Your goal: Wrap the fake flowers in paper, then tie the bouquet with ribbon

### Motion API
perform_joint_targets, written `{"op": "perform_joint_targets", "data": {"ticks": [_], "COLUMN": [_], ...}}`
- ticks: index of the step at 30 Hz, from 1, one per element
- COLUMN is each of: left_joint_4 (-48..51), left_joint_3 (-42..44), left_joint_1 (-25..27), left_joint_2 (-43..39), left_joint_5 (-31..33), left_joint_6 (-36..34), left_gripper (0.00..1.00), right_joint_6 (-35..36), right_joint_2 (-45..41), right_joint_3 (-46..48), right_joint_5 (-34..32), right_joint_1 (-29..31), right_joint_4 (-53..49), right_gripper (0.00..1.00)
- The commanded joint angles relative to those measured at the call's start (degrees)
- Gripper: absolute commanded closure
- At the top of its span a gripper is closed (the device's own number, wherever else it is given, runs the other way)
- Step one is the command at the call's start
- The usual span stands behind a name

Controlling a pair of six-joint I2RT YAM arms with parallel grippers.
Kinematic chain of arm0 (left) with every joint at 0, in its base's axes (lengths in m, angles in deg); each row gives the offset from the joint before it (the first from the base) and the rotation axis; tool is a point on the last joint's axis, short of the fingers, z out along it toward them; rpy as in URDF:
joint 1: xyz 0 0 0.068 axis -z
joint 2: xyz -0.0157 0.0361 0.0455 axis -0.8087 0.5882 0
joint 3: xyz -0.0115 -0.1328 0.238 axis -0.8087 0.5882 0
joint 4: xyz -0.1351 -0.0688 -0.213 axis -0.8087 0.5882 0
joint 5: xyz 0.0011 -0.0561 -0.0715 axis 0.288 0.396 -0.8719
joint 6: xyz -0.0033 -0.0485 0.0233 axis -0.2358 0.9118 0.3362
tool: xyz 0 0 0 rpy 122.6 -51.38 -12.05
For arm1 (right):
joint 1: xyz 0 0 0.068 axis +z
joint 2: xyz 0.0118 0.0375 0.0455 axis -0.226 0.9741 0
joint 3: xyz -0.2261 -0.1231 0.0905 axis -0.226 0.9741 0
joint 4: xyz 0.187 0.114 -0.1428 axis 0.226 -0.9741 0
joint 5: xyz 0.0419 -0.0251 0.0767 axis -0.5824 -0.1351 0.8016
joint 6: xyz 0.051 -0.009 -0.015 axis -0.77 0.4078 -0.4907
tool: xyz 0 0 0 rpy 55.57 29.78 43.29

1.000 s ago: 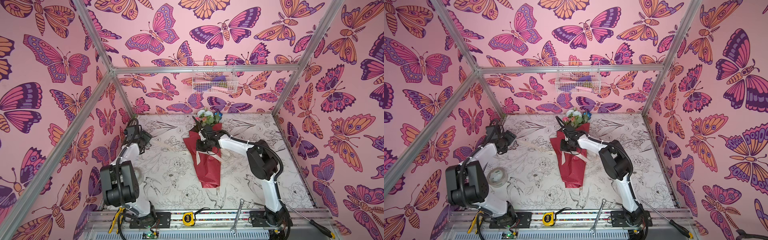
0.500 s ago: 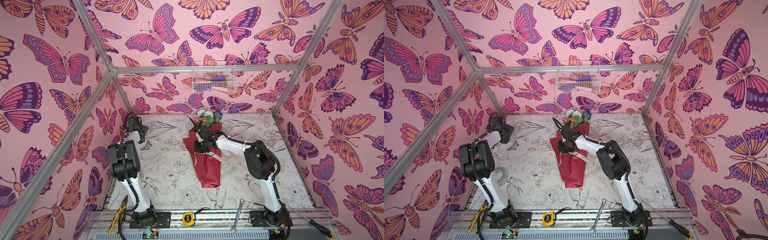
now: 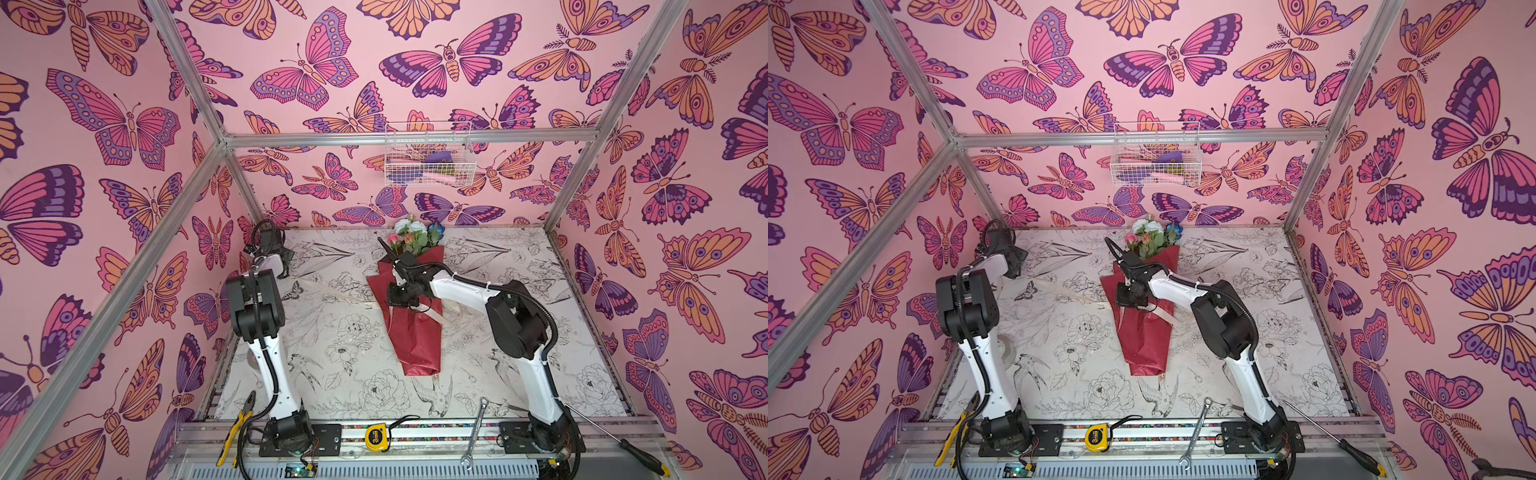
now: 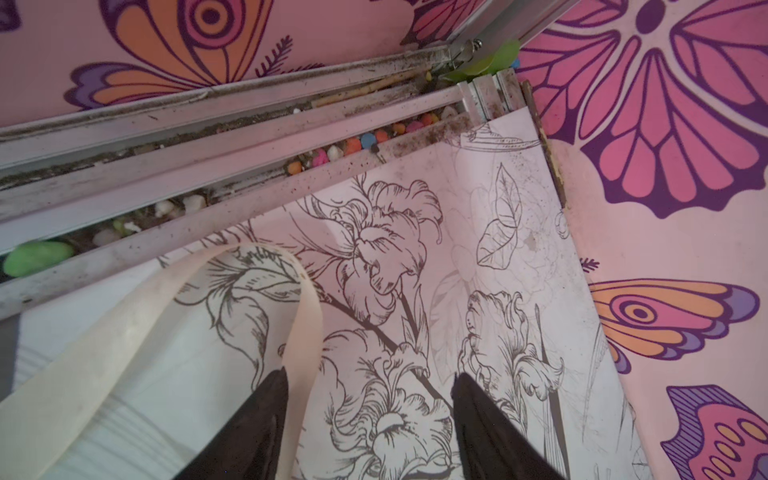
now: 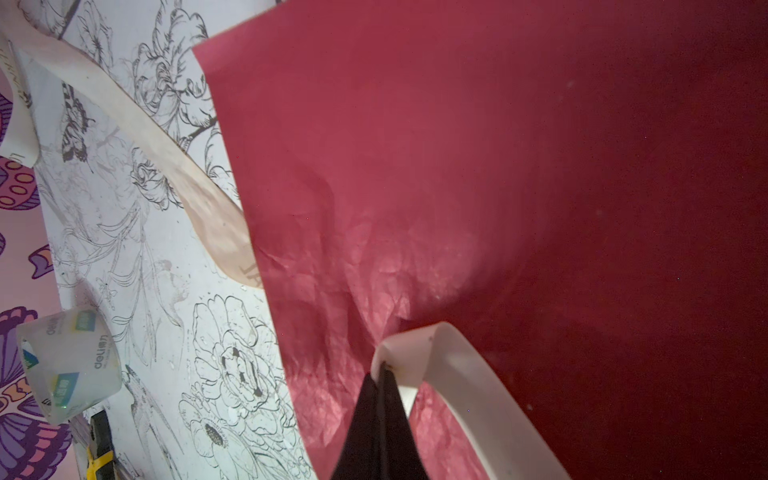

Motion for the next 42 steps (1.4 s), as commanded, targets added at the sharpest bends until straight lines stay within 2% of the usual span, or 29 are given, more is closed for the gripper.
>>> {"op": "perform_joint_targets", "data": {"ticks": [1, 8, 13, 14, 16, 17, 18, 19, 22, 27, 31, 35, 42], "left_joint_4": [2.6, 8.5, 12.2, 12.6, 13.0, 13.0, 13.0, 12.9, 12.7, 8.4, -2.2, -13.9, -17.4], "left_joint_3": [-1.6, -3.3, -6.4, -6.8, -7.2, -7.1, -7.0, -6.9, -7.0, -3.6, 7.2, 20.3, 32.3], "left_joint_1": [-0.4, -0.5, -0.6, -0.5, -0.5, -0.5, -0.5, -0.5, -0.6, 0.2, 1.2, 2.0, 8.1], "left_joint_2": [1.9, 4.0, 6.8, 7.3, 7.8, 7.8, 7.8, 7.7, 6.9, 0.5, -9.7, -20.9, -35.8], "left_joint_5": [2.3, 5.1, 4.5, 4.4, 4.1, 3.9, 3.6, 3.1, 0.3, -8.1, -15.4, -24.7, -31.6], "left_joint_6": [-0.5, 2.4, 3.3, 3.3, 3.5, 3.7, 3.8, 3.9, 2.7, -4.9, -9.8, -9.5, -15.4], "left_gripper": [0.35, 0.43, 0.44, 0.47, 0.67, 0.83, 0.95, 1.0, 1.0, 1.0, 1.0, 1.0, 1.0], "right_joint_6": [-1.0, -0.9, -0.5, -0.3, -0.2, -0.1, 0.0, 0.0, 0.2, 0.9, 1.8, 2.6, 4.6], "right_joint_2": [1.2, 1.0, 0.8, 0.7, 0.8, 0.8, 0.9, 0.9, 1.0, -0.3, -2.6, -5.8, -13.0], "right_joint_3": [-1.8, -2.0, -2.0, -2.0, -2.1, -2.2, -2.3, -2.4, -3.2, -3.6, -3.1, -1.7, 1.4], "right_joint_5": [-0.6, -1.1, -1.6, -1.8, -2.1, -2.1, -2.1, -2.1, -1.8, -1.3, -1.4, -1.2, -1.5], "right_joint_1": [0.4, 0.4, 0.4, 0.5, 0.5, 0.4, 0.5, 0.4, 0.4, 0.5, 0.4, 0.4, 0.5], "right_joint_4": [-1.3, -1.6, -2.0, -2.1, -2.3, -2.5, -2.5, -2.6, -3.1, -3.9, -4.8, -5.1, -6.7], "right_gripper": [1.0, 1.0, 1.0, 1.0, 1.0, 1.0, 1.0, 1.0, 1.0, 1.0, 1.0, 1.0, 1.0]}}
